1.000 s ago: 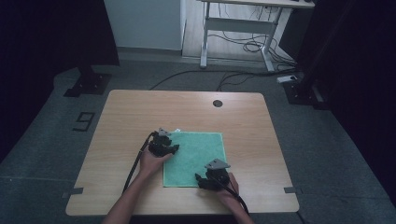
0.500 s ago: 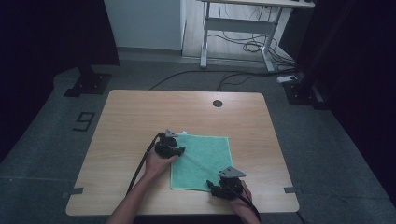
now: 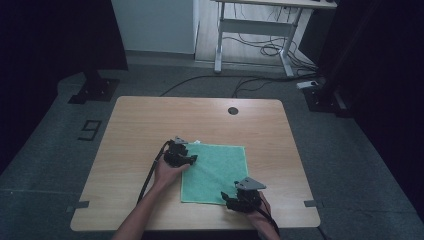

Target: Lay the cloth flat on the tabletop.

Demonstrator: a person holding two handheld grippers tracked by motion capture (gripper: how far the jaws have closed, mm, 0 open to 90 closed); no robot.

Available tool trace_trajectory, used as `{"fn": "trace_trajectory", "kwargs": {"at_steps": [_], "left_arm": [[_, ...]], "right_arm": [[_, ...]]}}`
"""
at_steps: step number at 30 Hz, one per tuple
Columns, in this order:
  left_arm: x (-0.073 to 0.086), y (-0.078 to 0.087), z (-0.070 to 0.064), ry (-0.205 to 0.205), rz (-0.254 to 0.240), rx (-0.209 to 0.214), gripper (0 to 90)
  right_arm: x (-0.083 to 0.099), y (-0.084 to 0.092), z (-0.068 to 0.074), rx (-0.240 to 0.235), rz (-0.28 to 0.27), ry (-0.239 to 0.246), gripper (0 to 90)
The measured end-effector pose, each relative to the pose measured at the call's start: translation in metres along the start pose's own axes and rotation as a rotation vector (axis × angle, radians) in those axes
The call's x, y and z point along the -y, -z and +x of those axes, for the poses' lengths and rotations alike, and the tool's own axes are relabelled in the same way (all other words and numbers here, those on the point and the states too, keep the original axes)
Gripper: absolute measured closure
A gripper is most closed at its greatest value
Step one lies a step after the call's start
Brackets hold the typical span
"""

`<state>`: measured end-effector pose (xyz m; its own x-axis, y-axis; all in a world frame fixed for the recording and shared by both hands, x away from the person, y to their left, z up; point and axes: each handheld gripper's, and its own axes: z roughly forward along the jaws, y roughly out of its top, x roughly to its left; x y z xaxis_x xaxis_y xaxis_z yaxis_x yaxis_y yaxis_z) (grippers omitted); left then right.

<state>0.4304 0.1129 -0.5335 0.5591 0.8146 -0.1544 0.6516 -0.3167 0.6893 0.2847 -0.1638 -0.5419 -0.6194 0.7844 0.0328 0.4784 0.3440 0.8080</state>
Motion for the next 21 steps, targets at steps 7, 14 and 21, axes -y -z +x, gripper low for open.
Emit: {"fn": "trace_trajectory", "kwargs": {"at_steps": [7,14,21], "left_arm": [[-0.007,0.012,0.01,0.003,-0.041,-0.025,46.1],[-0.013,0.022,0.016,-0.018,-0.058,-0.058,44.1],[-0.018,0.024,0.022,-0.018,-0.061,-0.064,44.3]], "right_arm": [[-0.013,-0.006,0.018,-0.046,-0.034,0.04,31.2],[-0.026,-0.018,0.035,-0.079,-0.042,0.066,30.9],[-0.034,-0.03,0.048,-0.107,-0.051,0.075,30.9]]}}
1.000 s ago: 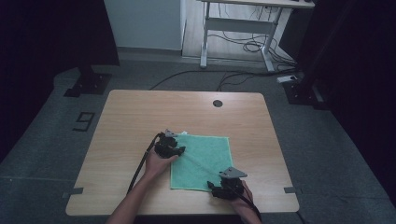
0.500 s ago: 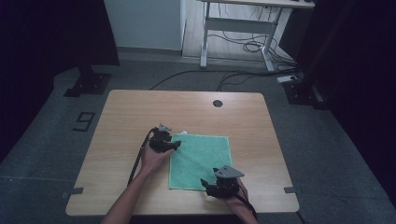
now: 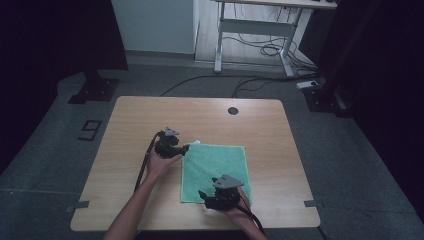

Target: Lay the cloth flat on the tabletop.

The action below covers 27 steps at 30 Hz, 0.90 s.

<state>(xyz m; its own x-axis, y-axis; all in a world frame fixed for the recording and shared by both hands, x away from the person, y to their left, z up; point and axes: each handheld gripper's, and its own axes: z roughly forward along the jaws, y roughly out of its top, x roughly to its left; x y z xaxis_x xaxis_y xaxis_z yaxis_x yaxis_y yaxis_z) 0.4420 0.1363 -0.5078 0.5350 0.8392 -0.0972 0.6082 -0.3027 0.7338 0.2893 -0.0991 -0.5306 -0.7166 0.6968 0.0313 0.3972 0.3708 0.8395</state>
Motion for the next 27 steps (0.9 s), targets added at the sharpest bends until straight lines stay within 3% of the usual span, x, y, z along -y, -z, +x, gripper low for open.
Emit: {"fn": "trace_trajectory", "kwargs": {"at_steps": [10,14,27], "left_arm": [[-0.002,0.003,0.005,0.012,-0.008,-0.001,45.2],[-0.003,0.0,0.008,0.034,-0.006,-0.003,45.6],[-0.003,-0.013,0.01,0.048,0.006,-0.01,48.4]], "right_arm": [[-0.009,-0.021,0.021,-0.051,0.016,0.034,30.9],[-0.012,-0.025,0.023,-0.054,0.015,0.035,31.0],[-0.013,-0.032,0.024,-0.063,0.023,0.038,31.8]]}}
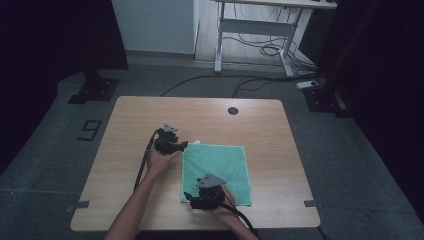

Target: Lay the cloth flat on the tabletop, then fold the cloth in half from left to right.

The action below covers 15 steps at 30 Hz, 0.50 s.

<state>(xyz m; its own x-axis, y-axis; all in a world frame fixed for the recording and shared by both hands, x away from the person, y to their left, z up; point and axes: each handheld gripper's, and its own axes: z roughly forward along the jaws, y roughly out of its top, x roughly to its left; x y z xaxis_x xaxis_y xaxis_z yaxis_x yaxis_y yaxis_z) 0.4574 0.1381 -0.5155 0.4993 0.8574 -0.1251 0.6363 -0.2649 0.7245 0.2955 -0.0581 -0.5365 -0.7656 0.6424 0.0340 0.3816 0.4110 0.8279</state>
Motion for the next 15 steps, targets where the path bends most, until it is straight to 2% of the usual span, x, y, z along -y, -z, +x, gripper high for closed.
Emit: {"fn": "trace_trajectory", "kwargs": {"at_steps": [10,12,15], "left_arm": [[-0.006,-0.019,-0.001,-0.011,0.035,-0.012,49.4],[-0.006,-0.023,-0.001,-0.009,0.027,-0.021,50.6],[-0.005,-0.029,0.001,-0.003,0.039,-0.03,52.6]], "right_arm": [[0.0,-0.001,-0.004,0.003,0.0,-0.004,32.0],[0.0,-0.002,-0.004,0.004,0.002,-0.006,32.2],[-0.001,-0.005,-0.002,-0.009,0.004,0.0,33.0]]}}
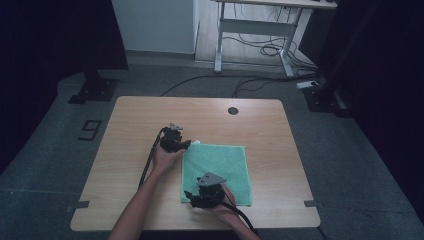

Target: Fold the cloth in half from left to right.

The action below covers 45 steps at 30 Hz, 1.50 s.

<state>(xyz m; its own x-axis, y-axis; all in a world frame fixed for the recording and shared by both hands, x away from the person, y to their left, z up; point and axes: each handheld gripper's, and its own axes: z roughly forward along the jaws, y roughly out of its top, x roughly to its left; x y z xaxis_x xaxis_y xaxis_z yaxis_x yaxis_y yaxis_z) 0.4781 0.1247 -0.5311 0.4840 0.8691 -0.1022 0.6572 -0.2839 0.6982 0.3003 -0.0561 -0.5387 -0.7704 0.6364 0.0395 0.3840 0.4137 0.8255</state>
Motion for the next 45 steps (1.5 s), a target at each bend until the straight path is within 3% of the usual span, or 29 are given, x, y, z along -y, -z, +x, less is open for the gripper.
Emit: {"fn": "trace_trajectory", "kwargs": {"at_steps": [8,15,21,31,39,45], "left_arm": [[0.003,-0.009,0.001,0.006,0.019,-0.005,55.0],[0.004,-0.008,-0.007,-0.04,0.036,-0.043,60.1],[0.007,-0.007,-0.009,-0.039,0.021,-0.029,69.3],[0.009,-0.006,-0.009,-0.021,0.016,0.007,82.1],[0.01,-0.006,-0.009,-0.018,0.016,0.018,85.6],[0.01,-0.001,-0.009,-0.008,0.005,0.029,86.4]], "right_arm": [[-0.002,-0.005,0.009,-0.03,0.007,0.022,34.0],[0.0,-0.005,0.013,-0.04,0.017,0.026,34.3],[0.003,-0.011,0.02,-0.044,0.049,0.06,35.9],[0.007,-0.014,0.026,-0.048,0.093,0.103,54.0],[0.007,-0.012,0.023,-0.024,0.095,0.083,78.6],[0.007,-0.009,0.022,-0.028,0.081,0.066,84.4]]}}
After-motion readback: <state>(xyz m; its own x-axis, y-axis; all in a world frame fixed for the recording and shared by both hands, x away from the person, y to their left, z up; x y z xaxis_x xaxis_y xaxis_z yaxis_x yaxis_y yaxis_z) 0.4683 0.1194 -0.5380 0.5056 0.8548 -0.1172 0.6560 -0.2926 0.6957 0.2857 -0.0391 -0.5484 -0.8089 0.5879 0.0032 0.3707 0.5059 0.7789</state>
